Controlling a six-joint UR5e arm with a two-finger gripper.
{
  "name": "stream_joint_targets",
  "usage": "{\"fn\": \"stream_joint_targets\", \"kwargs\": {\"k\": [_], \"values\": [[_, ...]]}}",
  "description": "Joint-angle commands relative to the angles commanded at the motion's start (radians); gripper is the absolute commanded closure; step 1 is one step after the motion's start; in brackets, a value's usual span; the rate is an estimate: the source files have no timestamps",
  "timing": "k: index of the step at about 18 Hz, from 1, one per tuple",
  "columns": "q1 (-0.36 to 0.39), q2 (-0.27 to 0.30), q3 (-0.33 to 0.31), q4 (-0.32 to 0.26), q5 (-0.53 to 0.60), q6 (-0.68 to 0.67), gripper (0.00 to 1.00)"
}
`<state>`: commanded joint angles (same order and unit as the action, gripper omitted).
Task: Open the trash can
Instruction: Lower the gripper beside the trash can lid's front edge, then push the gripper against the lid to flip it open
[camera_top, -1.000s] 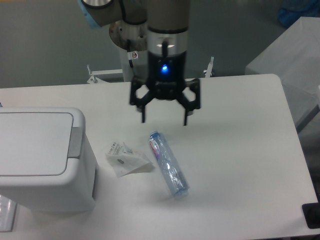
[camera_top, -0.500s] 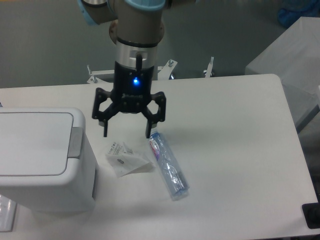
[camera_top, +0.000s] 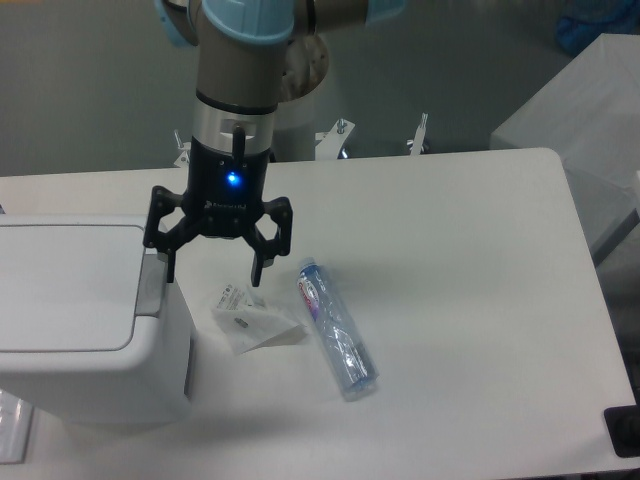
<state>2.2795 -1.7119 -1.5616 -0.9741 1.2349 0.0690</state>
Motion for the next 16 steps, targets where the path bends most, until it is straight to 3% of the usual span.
{"fn": "stream_joint_targets", "kwargs": {"k": [16], "values": [[-0.032,-0.041,0.0,0.005,0.005,0.0,0.0]]}}
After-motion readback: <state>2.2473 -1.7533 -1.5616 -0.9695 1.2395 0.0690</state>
